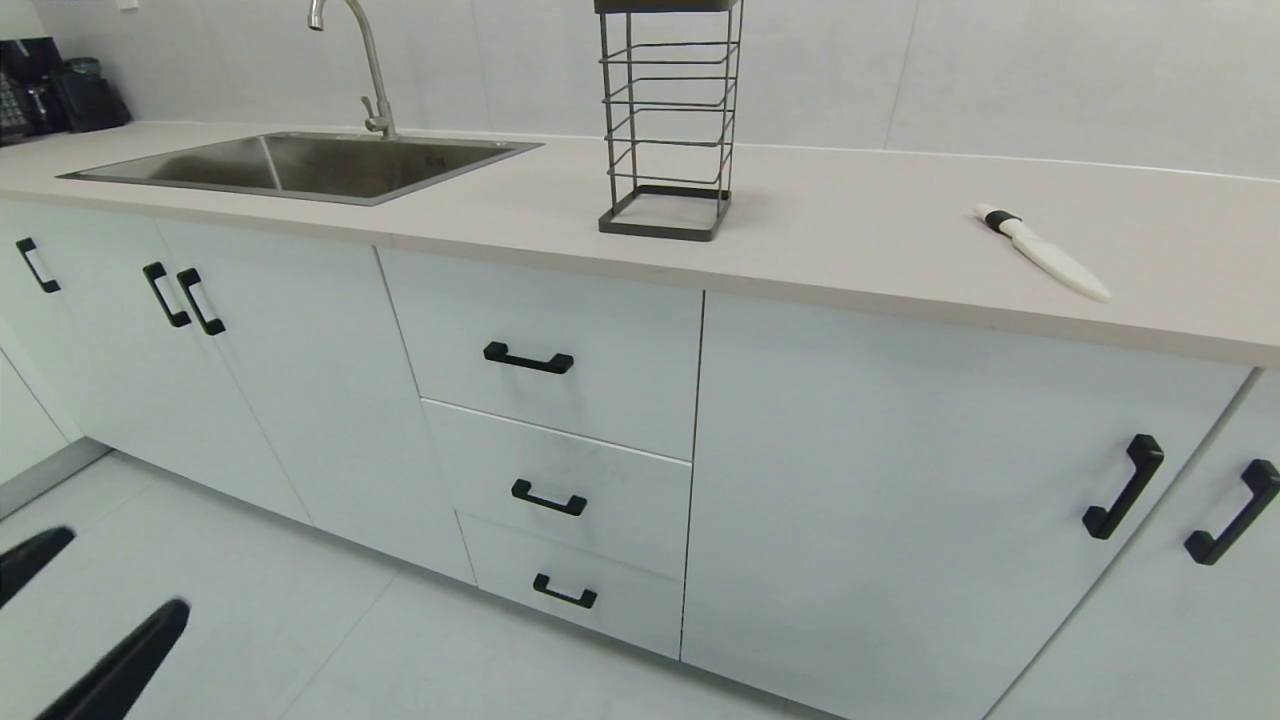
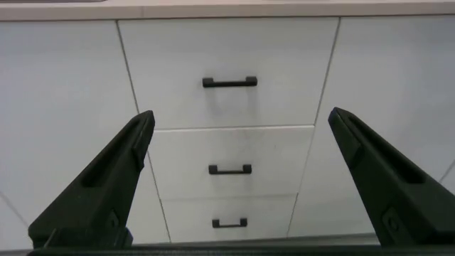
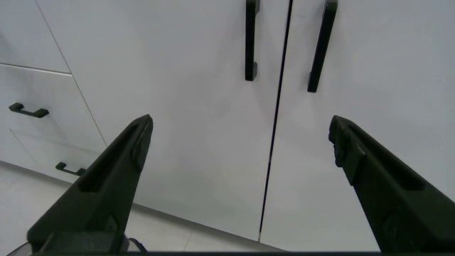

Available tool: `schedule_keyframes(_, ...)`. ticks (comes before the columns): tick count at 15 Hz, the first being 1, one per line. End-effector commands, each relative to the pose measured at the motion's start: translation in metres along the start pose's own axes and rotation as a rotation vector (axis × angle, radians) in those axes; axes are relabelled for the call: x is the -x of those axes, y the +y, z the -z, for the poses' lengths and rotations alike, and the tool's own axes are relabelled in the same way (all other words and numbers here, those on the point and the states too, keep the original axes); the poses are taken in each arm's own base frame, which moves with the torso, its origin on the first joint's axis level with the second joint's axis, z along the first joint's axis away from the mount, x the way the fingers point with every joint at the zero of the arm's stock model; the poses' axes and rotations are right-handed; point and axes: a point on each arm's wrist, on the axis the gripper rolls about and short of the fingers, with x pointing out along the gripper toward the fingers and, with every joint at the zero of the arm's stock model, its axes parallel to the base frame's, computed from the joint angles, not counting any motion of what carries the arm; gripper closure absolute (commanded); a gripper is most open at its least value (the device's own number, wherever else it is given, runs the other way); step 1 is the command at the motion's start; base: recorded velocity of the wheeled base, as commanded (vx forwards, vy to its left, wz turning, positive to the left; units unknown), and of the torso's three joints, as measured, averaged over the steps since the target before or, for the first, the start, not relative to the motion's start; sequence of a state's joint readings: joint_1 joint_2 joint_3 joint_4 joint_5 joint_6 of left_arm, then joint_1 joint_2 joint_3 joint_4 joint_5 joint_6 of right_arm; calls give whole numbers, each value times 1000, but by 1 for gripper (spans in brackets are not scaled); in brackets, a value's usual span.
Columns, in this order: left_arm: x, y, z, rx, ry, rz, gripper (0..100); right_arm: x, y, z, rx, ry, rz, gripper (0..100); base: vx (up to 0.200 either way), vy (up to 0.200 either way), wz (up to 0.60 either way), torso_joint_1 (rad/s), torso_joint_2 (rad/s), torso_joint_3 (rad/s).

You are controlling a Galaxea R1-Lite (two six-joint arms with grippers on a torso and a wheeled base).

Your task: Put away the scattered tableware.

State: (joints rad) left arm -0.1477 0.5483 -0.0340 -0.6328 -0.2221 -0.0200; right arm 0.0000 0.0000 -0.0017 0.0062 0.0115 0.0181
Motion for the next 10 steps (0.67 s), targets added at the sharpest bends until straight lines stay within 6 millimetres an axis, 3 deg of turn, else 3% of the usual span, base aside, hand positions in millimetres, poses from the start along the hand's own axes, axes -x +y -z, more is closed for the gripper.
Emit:
schedule_keyframes(1, 55, -13, 37, -16, -53, -72, 0, 0, 0, 0, 0, 2, -1, 0, 0, 0, 0, 0, 0, 0)
schedule_keyframes(4, 63, -16, 62, -16, 94, -160, 0, 0, 0, 0, 0, 0, -1, 0, 0, 0, 0, 0, 0, 0)
schedule_keyframes(5, 63, -16, 62, -15, 97, -158, 0, 0, 0, 0, 0, 0, -1, 0, 0, 0, 0, 0, 0, 0)
schedule_keyframes(10, 64, -12, 66, -13, 116, -337, 0, 0, 0, 0, -8, 2, 1, 0, 0, 0, -600, 2, 3, 4)
